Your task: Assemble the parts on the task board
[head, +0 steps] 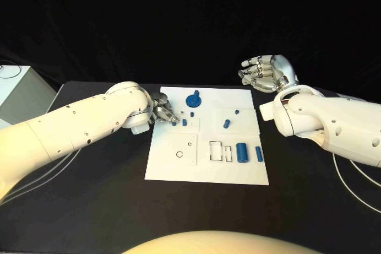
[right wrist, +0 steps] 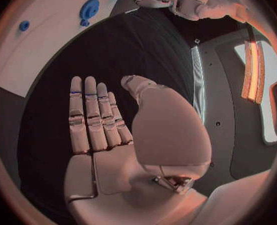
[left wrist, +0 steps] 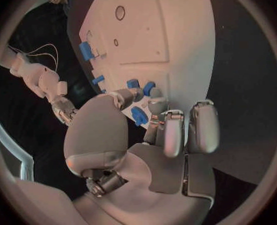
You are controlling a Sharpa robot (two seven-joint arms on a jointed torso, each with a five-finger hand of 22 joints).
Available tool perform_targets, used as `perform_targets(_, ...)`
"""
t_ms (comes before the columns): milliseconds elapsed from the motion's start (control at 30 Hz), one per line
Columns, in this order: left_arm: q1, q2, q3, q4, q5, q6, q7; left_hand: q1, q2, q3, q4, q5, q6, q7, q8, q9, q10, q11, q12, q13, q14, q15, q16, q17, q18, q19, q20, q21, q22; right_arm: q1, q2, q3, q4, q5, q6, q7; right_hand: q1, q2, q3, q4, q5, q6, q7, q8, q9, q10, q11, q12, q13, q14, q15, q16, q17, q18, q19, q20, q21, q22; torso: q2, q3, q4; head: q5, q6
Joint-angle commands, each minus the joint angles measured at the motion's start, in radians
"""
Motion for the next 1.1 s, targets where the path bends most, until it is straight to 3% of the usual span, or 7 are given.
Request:
perform_targets(33,-0.01,0.01,-0.007,0.002,0.022,0.005,0.005,-0.004,0.008,0.133,-0.144,-0.003,-0.003,-0.005,-0.009,-0.003,0.008,-0.003,-0.006,-0.001,0.087,-0.01,0.003,0.205,-0.012,0.0,-0.002,-0.002,-0.001,0.0,0.0,0.0,0.001,-0.005,0.011,0.013,-0.012,0.0,0.004,-0.001,0.006,0.002,0.018,0.004,-0.002,0.0,0.0,0.004,-0.001,0.006,0.001,-0.004,-0.001,0.013,-0.002,-0.002,0.003,-0.001,0.0,-0.001,0.0016,-0.001,-0.001)
perform_targets(167,-0.01,0.01,-0.008,-0.001,0.021,0.008,0.004,-0.012,0.004,0.101,-0.131,-0.007,-0.002,-0.011,-0.013,-0.005,0.006,-0.007,-0.009,-0.006,0.086,-0.013,0.002,0.204,-0.011,-0.002,-0.004,-0.005,-0.005,-0.001,0.001,0.0,0.001,-0.005,0.012,0.013,-0.012,0.0,0.004,-0.001,0.006,0.002,0.018,0.004,-0.002,0.0,0.0,0.004,-0.001,0.006,0.001,-0.004,-0.001,0.013,-0.002,-0.002,0.003,-0.001,0.0,-0.0006,0.0015,-0.001,-0.002)
perform_targets(300,-0.01,0.01,-0.008,-0.004,0.015,0.016,0.003,-0.022,0.007,0.022,-0.101,-0.012,0.009,-0.015,-0.024,-0.016,-0.004,-0.01,-0.011,-0.009,0.084,-0.016,-0.002,0.196,-0.01,-0.005,-0.009,-0.011,-0.01,-0.001,0.001,0.0,0.001,-0.005,0.012,0.013,-0.012,0.0,0.004,-0.001,0.006,0.002,0.018,0.004,-0.002,0.0,0.0,0.004,-0.001,0.006,0.001,-0.004,-0.001,0.013,-0.002,-0.002,0.003,-0.001,-0.001,-0.001,0.0011,-0.002,-0.001)
perform_targets(733,-0.011,0.003,-0.008,0.0,-0.002,0.011,0.0,-0.027,-0.011,-0.184,-0.022,-0.026,0.007,-0.002,-0.037,-0.024,-0.047,0.002,-0.019,-0.027,0.076,-0.007,-0.012,0.177,-0.005,-0.021,-0.004,-0.032,-0.036,-0.004,-0.001,0.0,0.001,-0.004,0.011,0.013,-0.014,0.0,0.005,-0.002,0.007,0.001,0.019,0.004,-0.002,-0.001,0.001,0.004,-0.003,0.005,0.002,-0.007,-0.001,0.013,-0.002,-0.001,0.003,-0.005,-0.001,-0.0018,0.0008,-0.004,0.002)
perform_targets(900,-0.011,0.0,-0.008,0.003,0.004,-0.019,0.003,-0.019,-0.014,-0.23,0.006,-0.023,-0.005,0.003,-0.039,-0.022,-0.067,0.007,-0.027,-0.043,0.073,-0.003,-0.015,0.172,-0.003,-0.028,-0.001,-0.039,-0.046,-0.006,0.0,0.0,0.004,-0.003,0.013,0.012,-0.016,-0.001,0.004,-0.001,0.007,-0.001,0.02,0.003,-0.003,-0.003,0.002,0.004,-0.004,0.004,0.003,-0.009,-0.002,0.012,-0.003,-0.001,0.002,-0.006,0.0,-0.0004,-0.0002,-0.004,0.004)
perform_targets(1100,-0.011,-0.006,-0.008,0.006,0.01,-0.043,0.005,-0.01,-0.019,-0.278,0.048,-0.034,-0.017,0.009,-0.039,-0.019,-0.088,0.012,-0.033,-0.061,0.067,0.002,-0.023,0.157,0.002,-0.044,0.004,-0.054,-0.068,-0.007,-0.001,0.0,0.006,-0.004,0.013,0.01,-0.02,-0.001,0.004,0.0,0.008,-0.003,0.021,0.002,-0.004,-0.005,0.003,0.003,-0.006,0.001,0.004,-0.012,-0.003,0.012,-0.006,0.001,0.001,-0.01,-0.001,-0.0015,-0.0003,-0.007,0.007)
